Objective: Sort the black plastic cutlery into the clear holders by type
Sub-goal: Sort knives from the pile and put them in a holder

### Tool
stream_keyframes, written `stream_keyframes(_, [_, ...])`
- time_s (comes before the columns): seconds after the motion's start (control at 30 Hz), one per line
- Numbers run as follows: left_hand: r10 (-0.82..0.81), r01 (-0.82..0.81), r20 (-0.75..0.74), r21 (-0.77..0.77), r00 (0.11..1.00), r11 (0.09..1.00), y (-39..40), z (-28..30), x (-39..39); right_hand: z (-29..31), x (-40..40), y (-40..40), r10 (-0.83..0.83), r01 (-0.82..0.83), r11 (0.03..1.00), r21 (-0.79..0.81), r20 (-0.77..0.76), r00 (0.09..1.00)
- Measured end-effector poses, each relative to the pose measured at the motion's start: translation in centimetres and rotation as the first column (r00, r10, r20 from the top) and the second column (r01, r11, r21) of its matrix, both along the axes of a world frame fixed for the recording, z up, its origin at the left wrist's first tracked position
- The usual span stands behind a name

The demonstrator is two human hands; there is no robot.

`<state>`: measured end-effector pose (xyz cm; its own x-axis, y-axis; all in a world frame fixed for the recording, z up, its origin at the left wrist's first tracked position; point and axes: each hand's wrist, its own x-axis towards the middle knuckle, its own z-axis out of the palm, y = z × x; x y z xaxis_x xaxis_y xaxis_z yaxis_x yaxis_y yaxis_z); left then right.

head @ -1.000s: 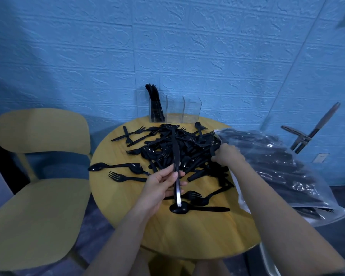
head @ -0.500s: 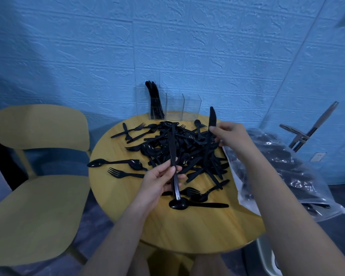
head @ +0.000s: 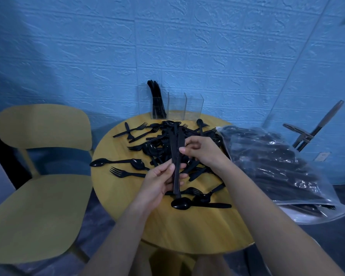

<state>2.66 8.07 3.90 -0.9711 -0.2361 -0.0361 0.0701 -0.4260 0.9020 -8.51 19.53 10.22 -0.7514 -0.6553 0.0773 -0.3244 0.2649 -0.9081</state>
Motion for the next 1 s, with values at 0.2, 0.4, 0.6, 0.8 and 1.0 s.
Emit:
stream_keyframes(0.2, [-0.015, 0.016, 0.024, -0.024, 1.0, 1.0, 0.0, -0.3, -0.1, -1.0, 0.0, -0.3, -0.007, 0.016, 0.996, 0.093, -0.099, 0.995])
stream_keyframes(0.4, [0.043, -0.044, 0.032, 0.031, 0.999, 0.999, -0.2, -0.2, -0.2, -0.1, -3.5, 3.0, -0.215, 0.316, 0.895, 0.316, -0.316, 0.924])
stream_keyframes(0.6, [0.054, -0.055, 0.035, 0.019, 0.998, 0.998, -0.2, -0.1, -0.2, -2.7, -4.8, 2.6, -0.155, 0.455, 0.572, 0.683, -0.455, 0.877])
stream_keyframes(0.8, [0.047, -0.047, 0.045, 0.005, 0.998, 0.999, -0.1, 0.0, -0.1, -2.6, -5.5, 1.1, -0.246, 0.394, 0.559, 0.73, -0.308, 0.919])
stream_keyframes(1.0, [0.043, -0.043, 0.048, -0.002, 0.998, 0.999, -0.1, 0.1, -0.1, -3.0, -6.3, 1.9, -0.345, 0.328, 0.708, 0.625, -0.099, 0.933])
